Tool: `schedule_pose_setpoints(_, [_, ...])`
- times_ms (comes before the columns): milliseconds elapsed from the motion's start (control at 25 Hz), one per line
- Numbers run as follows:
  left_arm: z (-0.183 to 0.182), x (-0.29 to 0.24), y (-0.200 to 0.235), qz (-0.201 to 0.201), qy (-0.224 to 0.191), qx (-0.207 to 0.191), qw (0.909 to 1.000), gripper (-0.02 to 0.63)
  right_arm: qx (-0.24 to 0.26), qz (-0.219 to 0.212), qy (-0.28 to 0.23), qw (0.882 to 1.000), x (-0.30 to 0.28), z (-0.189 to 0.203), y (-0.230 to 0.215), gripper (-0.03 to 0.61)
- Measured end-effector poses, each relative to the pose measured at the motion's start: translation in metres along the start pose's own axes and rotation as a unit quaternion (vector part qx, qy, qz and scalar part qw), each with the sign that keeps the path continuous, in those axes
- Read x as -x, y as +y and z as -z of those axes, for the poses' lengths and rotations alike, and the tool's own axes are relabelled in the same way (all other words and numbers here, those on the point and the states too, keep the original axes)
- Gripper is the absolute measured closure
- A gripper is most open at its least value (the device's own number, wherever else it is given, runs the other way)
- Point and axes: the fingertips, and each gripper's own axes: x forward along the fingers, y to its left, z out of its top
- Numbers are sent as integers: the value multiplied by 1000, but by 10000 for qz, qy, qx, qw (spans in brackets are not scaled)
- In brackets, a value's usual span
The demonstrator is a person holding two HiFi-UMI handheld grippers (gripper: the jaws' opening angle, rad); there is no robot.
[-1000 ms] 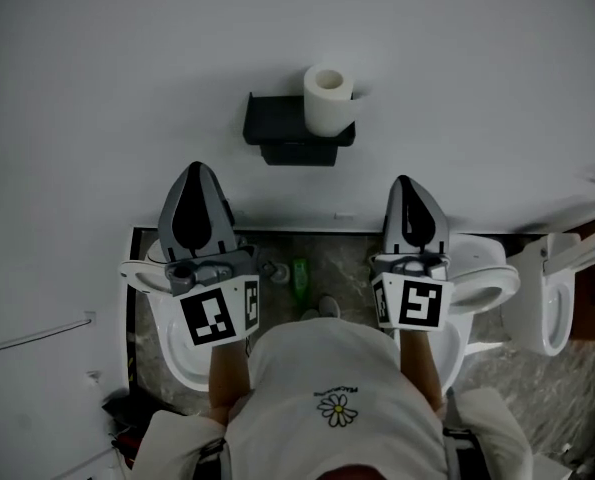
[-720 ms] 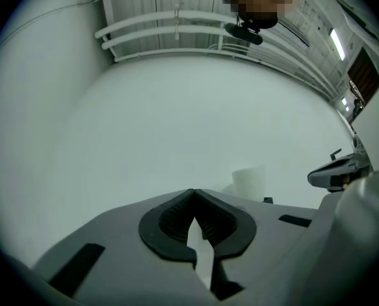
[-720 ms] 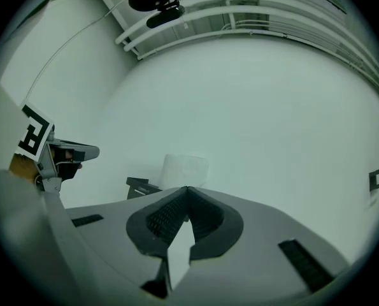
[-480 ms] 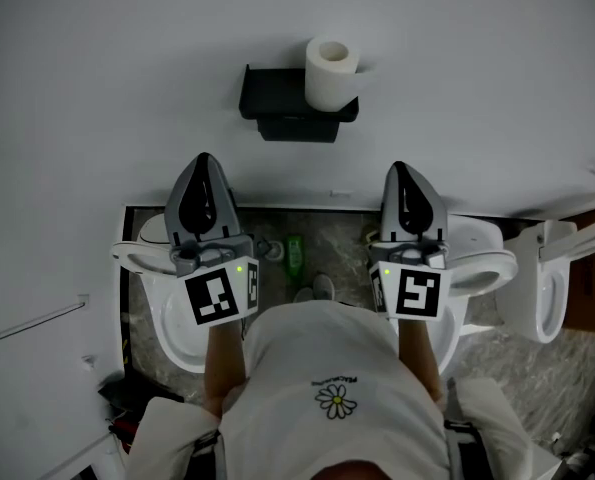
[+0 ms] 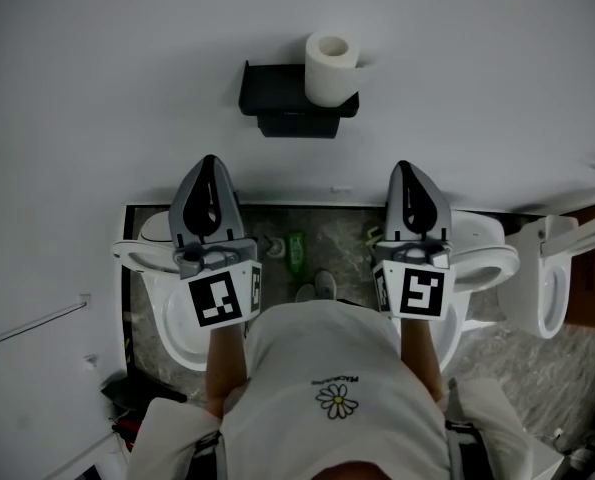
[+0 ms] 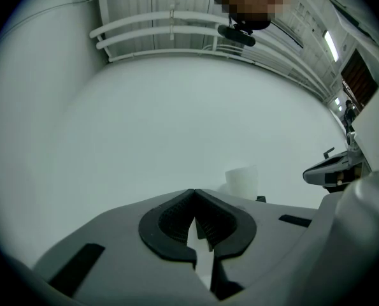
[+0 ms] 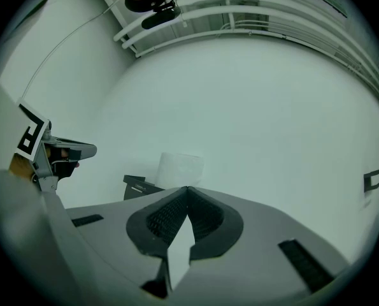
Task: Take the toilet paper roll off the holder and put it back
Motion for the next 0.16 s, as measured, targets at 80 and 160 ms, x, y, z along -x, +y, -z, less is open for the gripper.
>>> schedule_pose_setpoints(80, [1, 1, 1, -1, 19, 6, 10000, 597, 5, -4, 20, 10000, 0, 0, 0, 569])
schedule_pose_setpoints(160, [3, 0, 1, -1, 40, 12, 10000, 597, 10, 2, 37, 10000, -1, 0, 0, 569])
